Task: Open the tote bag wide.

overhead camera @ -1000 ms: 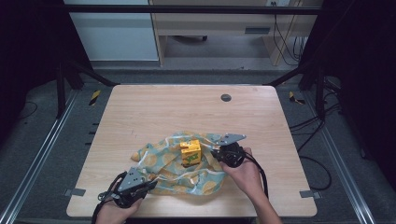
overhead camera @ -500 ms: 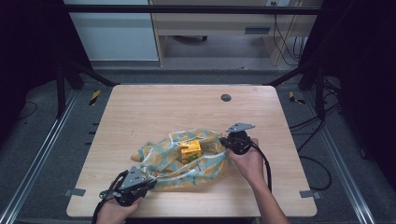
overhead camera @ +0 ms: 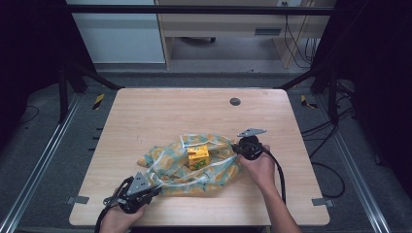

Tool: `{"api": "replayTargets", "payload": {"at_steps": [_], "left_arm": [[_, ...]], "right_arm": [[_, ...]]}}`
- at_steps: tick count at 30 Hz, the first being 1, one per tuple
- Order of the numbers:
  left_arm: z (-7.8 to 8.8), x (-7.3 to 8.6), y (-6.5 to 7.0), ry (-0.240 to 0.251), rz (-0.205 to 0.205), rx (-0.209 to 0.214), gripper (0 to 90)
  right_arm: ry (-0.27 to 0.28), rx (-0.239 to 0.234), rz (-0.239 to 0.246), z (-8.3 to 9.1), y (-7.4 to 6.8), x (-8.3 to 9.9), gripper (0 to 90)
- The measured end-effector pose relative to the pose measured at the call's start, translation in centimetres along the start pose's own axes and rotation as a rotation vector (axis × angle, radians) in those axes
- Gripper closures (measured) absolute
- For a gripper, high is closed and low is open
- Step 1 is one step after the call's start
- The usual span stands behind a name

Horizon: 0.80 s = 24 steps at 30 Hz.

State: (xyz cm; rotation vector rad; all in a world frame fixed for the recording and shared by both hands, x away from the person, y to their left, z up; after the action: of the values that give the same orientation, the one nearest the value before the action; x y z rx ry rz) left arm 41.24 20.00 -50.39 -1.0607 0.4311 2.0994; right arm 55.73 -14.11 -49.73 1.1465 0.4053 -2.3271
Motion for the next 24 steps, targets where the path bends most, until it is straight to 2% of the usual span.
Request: {"api": "replayTargets", "payload": {"at_steps": [6, 11, 15, 19, 24], "left_arm": [[-0.1, 0.2, -0.3, -0.015, 0.014, -0.002, 89.9], [0.1, 0.3, -0.4, -0.02, 0.015, -0.002, 89.9], [0.4, 0.6, -0.6, -0.028, 0.019, -0.019, 89.9], [0.6, 0.9, -0.7, -0.029, 0.03, -0.019, 89.9], [0.5, 1.0, -0.7, -0.042, 0.028, -0.017, 89.9]], "right_arm": [[-0.016, 0.009, -0.013, -0.2, 0.4, 0.2, 90.0], [-0.034, 0.022, 0.002, -0.4, 0.5, 0.3, 90.0], [-0.036, 0.021, -0.012, -0.7, 0.7, 0.5, 90.0], [-0.035, 0.025, 0.002, -0.9, 0.6, 0.4, 90.0], [-0.039, 0.027, -0.005, -1.2, 0.6, 0.6, 90.0]]}}
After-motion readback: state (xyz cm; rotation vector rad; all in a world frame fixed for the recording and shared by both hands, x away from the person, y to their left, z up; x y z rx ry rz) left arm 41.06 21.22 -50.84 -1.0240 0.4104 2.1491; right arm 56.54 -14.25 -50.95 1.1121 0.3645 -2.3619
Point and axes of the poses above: each handheld gripper's, and its own axes: z roughly backward along the jaws, x roughly out of its underside, y roughly to its right, the point moved 4 cm from there along -z, roughly forward along the jaws, and after that the axes turned 6 degrees about y, right-handed, at the moved point
